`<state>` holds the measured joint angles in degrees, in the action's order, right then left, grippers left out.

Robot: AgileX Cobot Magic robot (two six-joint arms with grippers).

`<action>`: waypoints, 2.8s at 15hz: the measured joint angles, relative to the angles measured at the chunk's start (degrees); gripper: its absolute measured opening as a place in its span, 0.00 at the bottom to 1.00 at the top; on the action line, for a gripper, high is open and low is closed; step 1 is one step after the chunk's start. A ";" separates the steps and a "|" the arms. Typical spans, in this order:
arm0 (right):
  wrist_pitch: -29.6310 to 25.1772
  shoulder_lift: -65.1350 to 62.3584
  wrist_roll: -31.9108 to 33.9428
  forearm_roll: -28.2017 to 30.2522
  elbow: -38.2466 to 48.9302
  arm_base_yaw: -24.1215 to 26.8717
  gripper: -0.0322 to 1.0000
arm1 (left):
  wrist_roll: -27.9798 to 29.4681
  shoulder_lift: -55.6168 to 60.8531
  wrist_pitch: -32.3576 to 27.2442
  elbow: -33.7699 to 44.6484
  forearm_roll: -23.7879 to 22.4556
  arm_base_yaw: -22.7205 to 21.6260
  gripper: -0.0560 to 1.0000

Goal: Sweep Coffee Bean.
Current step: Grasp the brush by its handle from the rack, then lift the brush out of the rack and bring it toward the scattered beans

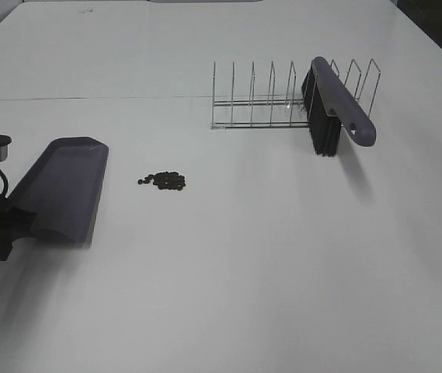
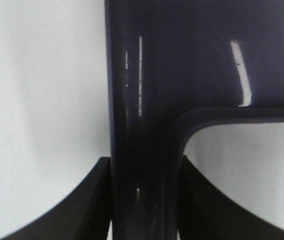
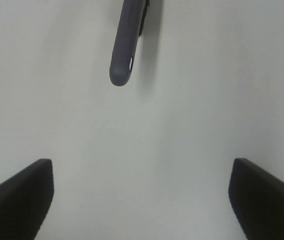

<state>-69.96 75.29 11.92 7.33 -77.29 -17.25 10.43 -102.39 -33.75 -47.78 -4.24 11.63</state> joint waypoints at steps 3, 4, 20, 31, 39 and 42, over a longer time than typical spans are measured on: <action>0.00 15.13 -4.35 -0.06 -12.26 0.00 0.89 | 0.00 0.00 0.86 0.00 0.46 0.00 0.36; 0.00 20.91 -5.90 -0.52 -16.90 0.00 0.89 | 0.00 0.00 0.86 0.00 0.46 0.00 0.36; 1.78 67.78 -13.06 -3.95 -53.92 7.45 0.71 | 0.00 0.00 -0.69 0.00 2.52 0.00 0.36; -0.17 55.81 -11.40 -1.60 -51.57 7.56 0.39 | -0.29 0.00 -0.46 0.00 2.41 0.00 0.36; 6.02 29.62 -4.13 4.53 -18.05 7.51 0.39 | 1.09 0.17 -1.55 0.00 -5.21 0.00 0.36; 13.41 23.20 -2.06 4.58 -5.04 7.51 0.39 | 1.15 0.17 -1.66 -0.17 -5.44 0.00 0.36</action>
<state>-56.55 98.49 9.85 11.92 -82.33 -9.74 11.57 -102.22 -35.41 -47.96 -9.68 11.63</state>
